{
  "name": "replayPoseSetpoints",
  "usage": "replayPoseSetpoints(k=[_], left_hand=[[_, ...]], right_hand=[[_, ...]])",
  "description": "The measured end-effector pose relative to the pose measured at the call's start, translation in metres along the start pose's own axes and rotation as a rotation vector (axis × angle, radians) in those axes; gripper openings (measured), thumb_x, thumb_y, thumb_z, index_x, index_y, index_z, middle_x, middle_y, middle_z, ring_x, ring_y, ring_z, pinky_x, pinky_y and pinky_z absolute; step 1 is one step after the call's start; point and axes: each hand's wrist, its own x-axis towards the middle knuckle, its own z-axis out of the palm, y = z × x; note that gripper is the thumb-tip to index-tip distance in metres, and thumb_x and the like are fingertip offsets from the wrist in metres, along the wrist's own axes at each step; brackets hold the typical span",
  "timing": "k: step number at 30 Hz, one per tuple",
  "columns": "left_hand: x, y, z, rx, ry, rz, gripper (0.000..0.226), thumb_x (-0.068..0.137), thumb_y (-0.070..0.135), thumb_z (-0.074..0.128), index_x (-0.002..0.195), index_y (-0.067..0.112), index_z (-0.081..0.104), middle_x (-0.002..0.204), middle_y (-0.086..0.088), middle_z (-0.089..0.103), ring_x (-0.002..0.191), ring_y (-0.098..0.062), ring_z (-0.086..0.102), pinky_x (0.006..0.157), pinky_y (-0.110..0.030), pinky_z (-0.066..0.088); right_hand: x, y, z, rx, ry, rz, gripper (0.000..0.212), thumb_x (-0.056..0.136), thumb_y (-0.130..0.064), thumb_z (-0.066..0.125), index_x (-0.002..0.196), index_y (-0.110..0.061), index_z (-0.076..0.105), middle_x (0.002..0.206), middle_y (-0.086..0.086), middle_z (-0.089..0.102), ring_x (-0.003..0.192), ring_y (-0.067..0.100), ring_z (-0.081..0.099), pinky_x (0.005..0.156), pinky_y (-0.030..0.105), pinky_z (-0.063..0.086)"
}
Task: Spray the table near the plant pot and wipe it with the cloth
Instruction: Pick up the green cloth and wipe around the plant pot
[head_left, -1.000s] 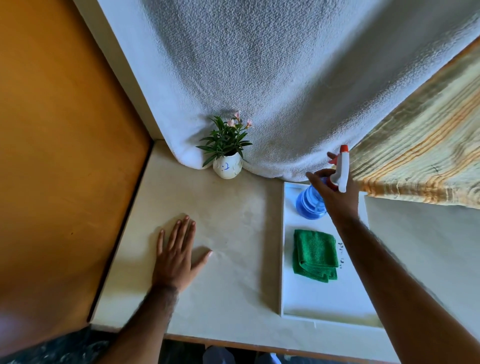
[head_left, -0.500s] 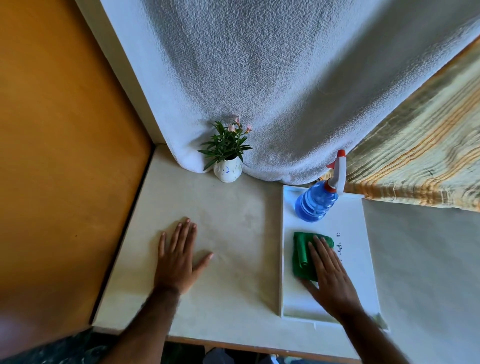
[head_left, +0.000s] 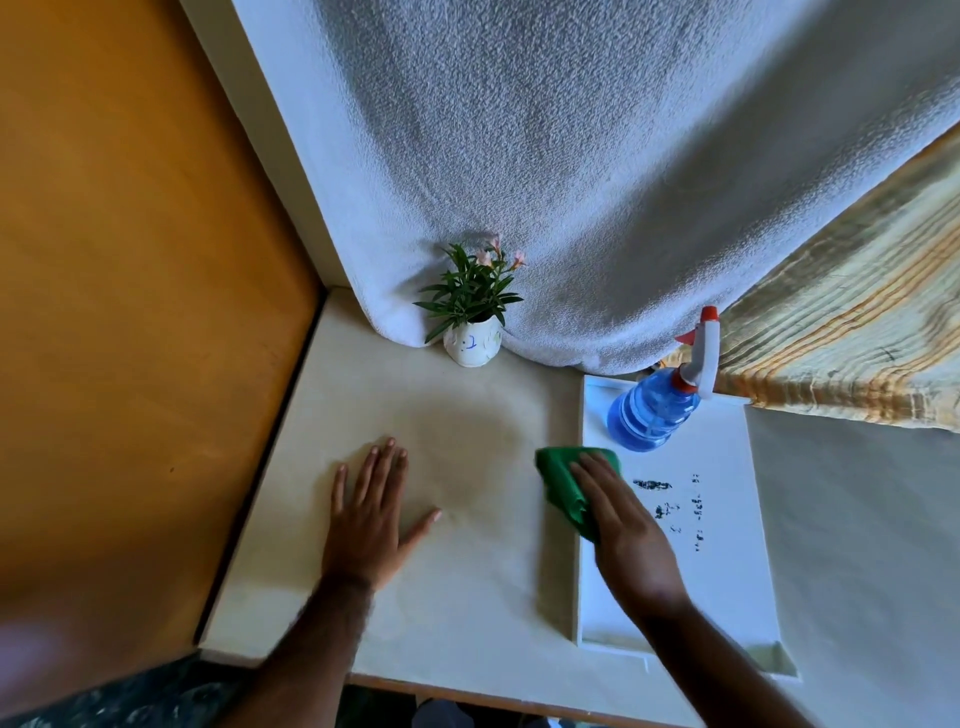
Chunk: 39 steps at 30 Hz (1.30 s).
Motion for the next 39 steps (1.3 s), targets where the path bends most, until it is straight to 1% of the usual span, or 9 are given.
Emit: replayPoseSetpoints(k=[3, 6, 9, 12, 15, 19, 31, 35, 39], left_hand=[[-0.001, -0.001, 0.004, -0.016, 0.013, 0.009, 0.089, 0.094, 0.072, 0.052, 0.161, 0.013, 0.043, 0.171, -0.01, 0.04, 0.155, -0.028, 0.044, 0.125, -0.064, 0.035], [-0.002, -0.004, 0.008, -0.023, 0.012, 0.001, 0.091, 0.096, 0.075, 0.046, 0.164, 0.015, 0.036, 0.173, -0.008, 0.037, 0.158, -0.026, 0.04, 0.127, -0.063, 0.032], [-0.002, -0.005, 0.01, -0.016, -0.017, -0.006, 0.094, 0.097, 0.078, 0.04, 0.167, 0.017, 0.03, 0.176, -0.006, 0.032, 0.161, -0.025, 0.034, 0.128, -0.062, 0.031], [-0.003, -0.005, 0.01, -0.018, -0.018, -0.006, 0.095, 0.096, 0.079, 0.041, 0.167, 0.017, 0.029, 0.177, -0.006, 0.03, 0.162, -0.025, 0.032, 0.129, -0.061, 0.03], [-0.002, -0.006, 0.01, -0.005, -0.027, -0.003, 0.097, 0.096, 0.079, 0.042, 0.168, 0.017, 0.026, 0.177, -0.006, 0.028, 0.163, -0.026, 0.029, 0.128, -0.063, 0.03], [-0.002, -0.005, 0.011, 0.003, -0.021, -0.003, 0.097, 0.095, 0.079, 0.044, 0.168, 0.017, 0.024, 0.178, -0.006, 0.026, 0.164, -0.026, 0.027, 0.129, -0.063, 0.029], [-0.004, -0.006, 0.015, 0.0, -0.002, 0.0, 0.097, 0.095, 0.076, 0.05, 0.168, 0.017, 0.026, 0.178, -0.005, 0.026, 0.164, -0.022, 0.026, 0.127, -0.064, 0.032], [-0.004, -0.007, 0.013, 0.004, -0.004, 0.003, 0.097, 0.095, 0.076, 0.05, 0.168, 0.016, 0.027, 0.178, -0.005, 0.027, 0.164, -0.023, 0.027, 0.127, -0.064, 0.032], [-0.004, -0.005, 0.011, -0.004, -0.002, 0.006, 0.097, 0.095, 0.076, 0.05, 0.168, 0.016, 0.027, 0.177, -0.007, 0.028, 0.163, -0.025, 0.029, 0.127, -0.065, 0.031]], right_hand=[[0.053, -0.029, 0.014, 0.013, 0.01, -0.268, 0.046, 0.1, -0.005, 0.042, 0.142, -0.001, 0.059, 0.149, 0.02, 0.057, 0.141, 0.036, 0.051, 0.117, 0.043, 0.041], [0.114, -0.047, 0.029, -0.066, 0.015, -0.416, 0.042, 0.1, -0.005, 0.048, 0.139, 0.001, 0.062, 0.145, 0.026, 0.059, 0.136, 0.044, 0.054, 0.113, 0.054, 0.045], [0.157, -0.054, 0.039, -0.133, 0.019, -0.478, 0.042, 0.1, -0.003, 0.055, 0.141, 0.001, 0.06, 0.147, 0.025, 0.058, 0.139, 0.043, 0.052, 0.115, 0.053, 0.043], [0.179, -0.055, 0.048, -0.188, 0.024, -0.594, 0.041, 0.101, -0.002, 0.046, 0.138, 0.003, 0.063, 0.144, 0.028, 0.06, 0.136, 0.044, 0.055, 0.114, 0.054, 0.044], [0.19, -0.053, 0.059, -0.237, -0.005, -0.699, 0.038, 0.096, 0.006, 0.062, 0.134, 0.005, 0.066, 0.14, 0.029, 0.062, 0.133, 0.045, 0.057, 0.109, 0.056, 0.05], [0.202, -0.047, 0.067, -0.234, -0.037, -0.702, 0.044, 0.088, 0.009, 0.075, 0.131, 0.006, 0.067, 0.138, 0.03, 0.063, 0.131, 0.046, 0.059, 0.105, 0.057, 0.052], [0.19, -0.041, 0.1, 0.007, -0.267, -0.593, 0.043, 0.09, 0.016, 0.069, 0.133, 0.012, 0.063, 0.14, 0.035, 0.059, 0.131, 0.053, 0.055, 0.101, 0.065, 0.052], [0.191, -0.053, 0.091, -0.006, -0.207, -0.621, 0.038, 0.099, 0.006, 0.052, 0.136, 0.008, 0.062, 0.143, 0.031, 0.059, 0.135, 0.049, 0.053, 0.109, 0.061, 0.048], [0.203, -0.058, 0.074, -0.067, -0.077, -0.638, 0.045, 0.101, -0.004, 0.038, 0.137, 0.004, 0.062, 0.143, 0.027, 0.06, 0.134, 0.044, 0.057, 0.114, 0.055, 0.043]])
